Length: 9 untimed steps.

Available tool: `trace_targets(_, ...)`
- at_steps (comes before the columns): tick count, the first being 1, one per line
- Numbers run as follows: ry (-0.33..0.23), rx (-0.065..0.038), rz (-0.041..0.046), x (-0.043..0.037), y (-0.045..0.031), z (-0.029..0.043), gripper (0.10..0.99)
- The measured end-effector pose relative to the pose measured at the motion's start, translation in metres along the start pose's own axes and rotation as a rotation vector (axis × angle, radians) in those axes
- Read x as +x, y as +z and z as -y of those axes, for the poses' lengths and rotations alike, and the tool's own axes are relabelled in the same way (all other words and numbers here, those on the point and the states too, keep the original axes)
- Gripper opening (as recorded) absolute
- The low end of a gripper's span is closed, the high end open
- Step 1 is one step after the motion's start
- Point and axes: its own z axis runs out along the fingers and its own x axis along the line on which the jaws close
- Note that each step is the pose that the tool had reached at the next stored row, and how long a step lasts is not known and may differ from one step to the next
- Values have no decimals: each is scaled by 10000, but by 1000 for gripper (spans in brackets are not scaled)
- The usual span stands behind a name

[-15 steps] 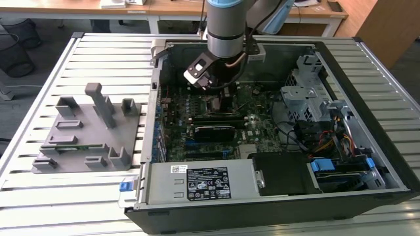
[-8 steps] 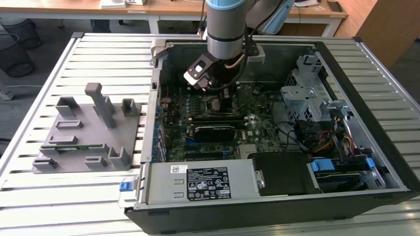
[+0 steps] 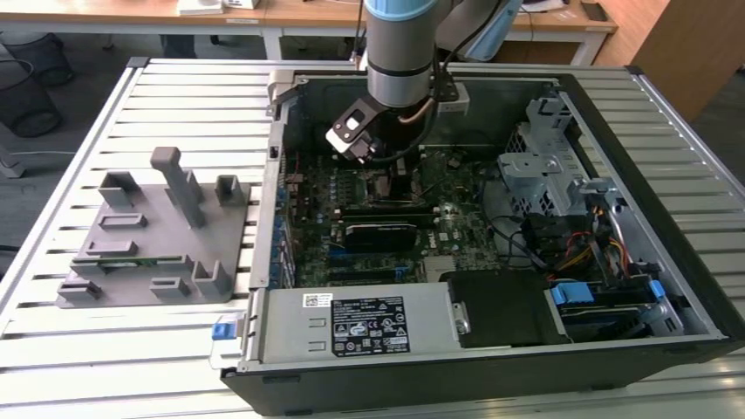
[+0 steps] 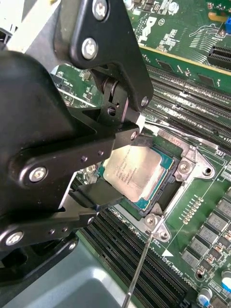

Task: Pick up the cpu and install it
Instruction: 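Place the cpu into insertion slot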

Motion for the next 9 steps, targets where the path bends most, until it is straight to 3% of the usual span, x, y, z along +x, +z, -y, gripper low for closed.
trace_targets(9, 1, -11, -16, 3, 8, -1, 549)
